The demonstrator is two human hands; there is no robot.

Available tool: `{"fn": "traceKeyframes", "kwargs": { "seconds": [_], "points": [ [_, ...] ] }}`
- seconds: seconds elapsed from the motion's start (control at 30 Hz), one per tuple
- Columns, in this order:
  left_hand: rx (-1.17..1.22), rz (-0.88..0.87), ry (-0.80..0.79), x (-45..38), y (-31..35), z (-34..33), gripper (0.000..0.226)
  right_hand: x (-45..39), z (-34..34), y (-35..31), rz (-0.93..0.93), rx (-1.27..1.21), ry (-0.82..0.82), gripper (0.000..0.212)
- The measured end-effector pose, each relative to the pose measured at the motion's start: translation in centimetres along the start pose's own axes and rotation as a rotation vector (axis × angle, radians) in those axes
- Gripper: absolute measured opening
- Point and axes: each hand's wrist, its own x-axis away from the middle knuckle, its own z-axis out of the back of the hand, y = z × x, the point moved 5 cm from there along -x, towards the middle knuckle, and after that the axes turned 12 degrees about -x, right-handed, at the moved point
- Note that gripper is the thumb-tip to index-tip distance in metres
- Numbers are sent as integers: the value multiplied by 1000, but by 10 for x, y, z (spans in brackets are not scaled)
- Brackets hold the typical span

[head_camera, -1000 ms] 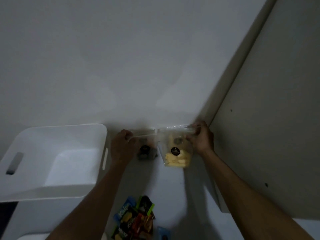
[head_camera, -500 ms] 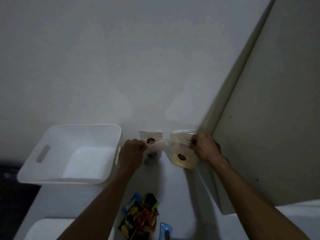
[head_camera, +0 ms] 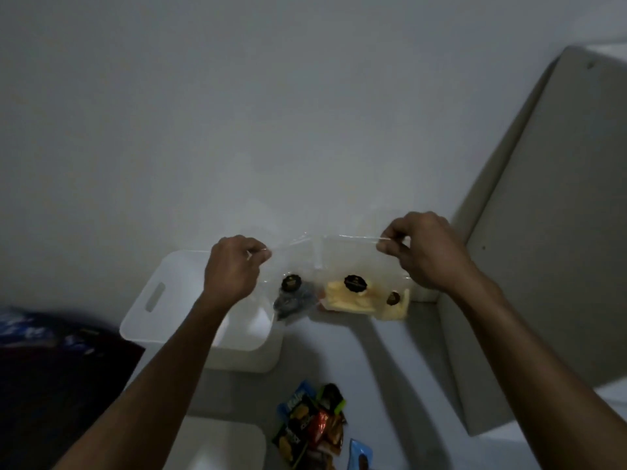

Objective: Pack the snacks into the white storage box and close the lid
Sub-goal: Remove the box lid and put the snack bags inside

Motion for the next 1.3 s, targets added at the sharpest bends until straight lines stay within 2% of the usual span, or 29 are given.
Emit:
{"fn": "traceKeyframes", "kwargs": {
  "seconds": [0.2,0.4,0.5,0.6,0.8,1.07,1.3],
  "points": [
    [87,41,-21,-39,-107,47,17,-31,-87,-126,104,-73,44,12],
    [116,0,-58,-43,-103,38,15,-35,-126,-122,81,-117,6,13],
    [100,-24,-92,-61,-141,32,15,-44,-169,-136,59,-44,8,13],
    [117,-18,-133,-73,-163,15,17,-49,-208,-130,15,75,-7,15],
    [119,-6,-210,-87,-182,-47,15,-59,-267,-86,-126,128,-46,16],
    [85,3,-291,-85,-180,-116,15,-73,-305,-44,-229,183,85,10],
    [96,18,-337,-83,-184,-143,14,-80,-324,-22,-318,173,113,18]
  ]
}}
